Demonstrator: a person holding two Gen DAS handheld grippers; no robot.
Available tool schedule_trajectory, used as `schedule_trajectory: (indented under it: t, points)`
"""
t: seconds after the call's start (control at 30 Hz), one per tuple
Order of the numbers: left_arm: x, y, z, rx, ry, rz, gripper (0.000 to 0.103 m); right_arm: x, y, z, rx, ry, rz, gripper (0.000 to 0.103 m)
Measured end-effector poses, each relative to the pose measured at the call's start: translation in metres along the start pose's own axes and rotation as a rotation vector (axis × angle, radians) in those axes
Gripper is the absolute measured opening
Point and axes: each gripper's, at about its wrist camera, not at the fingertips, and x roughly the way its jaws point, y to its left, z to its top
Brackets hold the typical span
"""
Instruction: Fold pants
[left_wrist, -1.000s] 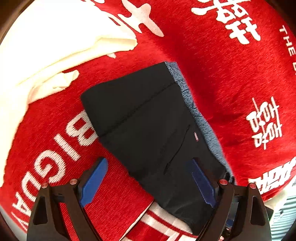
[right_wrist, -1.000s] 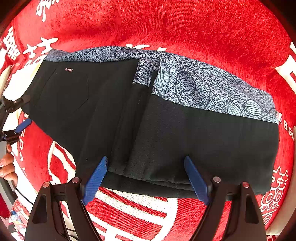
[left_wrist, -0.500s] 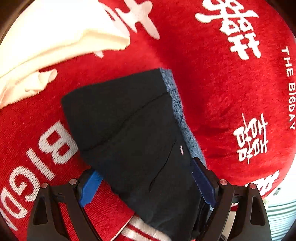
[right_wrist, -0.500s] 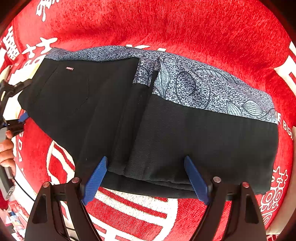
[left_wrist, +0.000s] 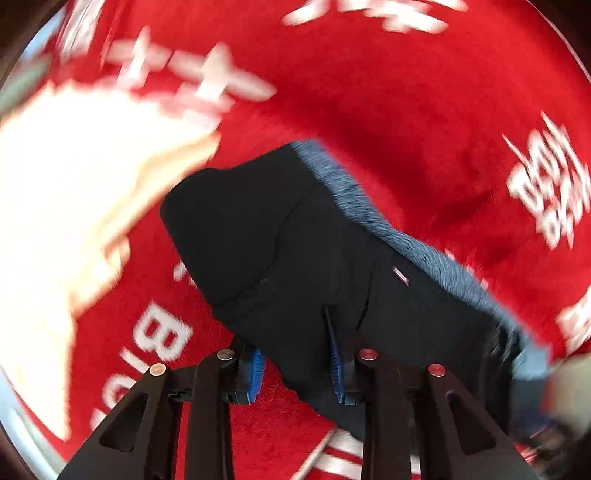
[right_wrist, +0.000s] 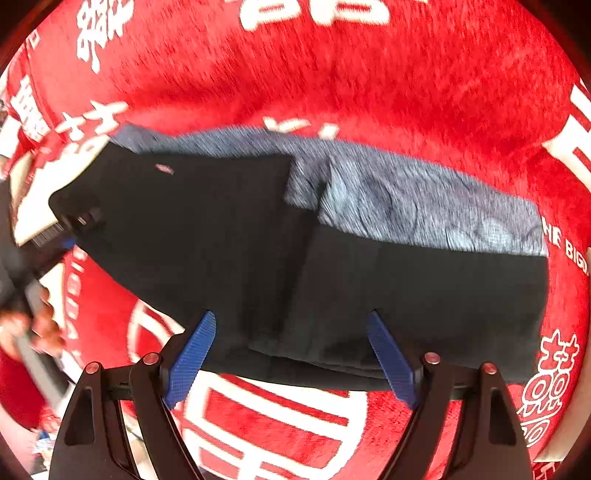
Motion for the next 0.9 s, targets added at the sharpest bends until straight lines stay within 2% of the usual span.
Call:
schedule_trajectory:
  t: [0.07,0.2,0.3,0.43,0.63,0.7,0.73,0.83,0.87,0.9]
  points:
    - [-0.011,-0.023,-0.006,0.132,-0.058,0.058,0.030,-0.008,0.003,0.015,0.012,0.014,0.073,0.087]
    - [-0.024,-0.053,-0.014,0.299,-0.120,0.118,0.030,-0.019,0.017,0.057,0.016,0.042,0.212,0.087]
    - [-0.028,-0.065,-0.016,0.377,-0.142,0.154,0.030,-0.022,0.046,0.093,-0.029,0.070,0.306,0.088]
    - [-0.033,-0.081,-0.018,0.450,-0.169,0.178,0.030,-0.015,0.099,0.135,-0.093,0.159,0.390,0.088]
    - [-0.038,-0.094,-0.027,0.533,-0.207,0.209,0.030,-0.002,0.184,0.174,-0.285,0.248,0.325,0.093]
    - [-0.040,-0.097,-0.030,0.549,-0.218,0.215,0.030,0.008,0.208,0.177,-0.360,0.289,0.268,0.093]
    - [-0.041,-0.099,-0.031,0.553,-0.223,0.216,0.030,0.017,0.219,0.178,-0.397,0.307,0.212,0.093]
    - [-0.042,-0.101,-0.033,0.556,-0.233,0.214,0.030,0.040,0.230,0.178,-0.438,0.367,0.121,0.093]
    - [-0.043,-0.102,-0.033,0.558,-0.236,0.216,0.030,0.048,0.229,0.178,-0.433,0.390,0.113,0.092]
    - [-0.043,-0.103,-0.034,0.559,-0.238,0.216,0.030,0.053,0.225,0.178,-0.422,0.405,0.111,0.080]
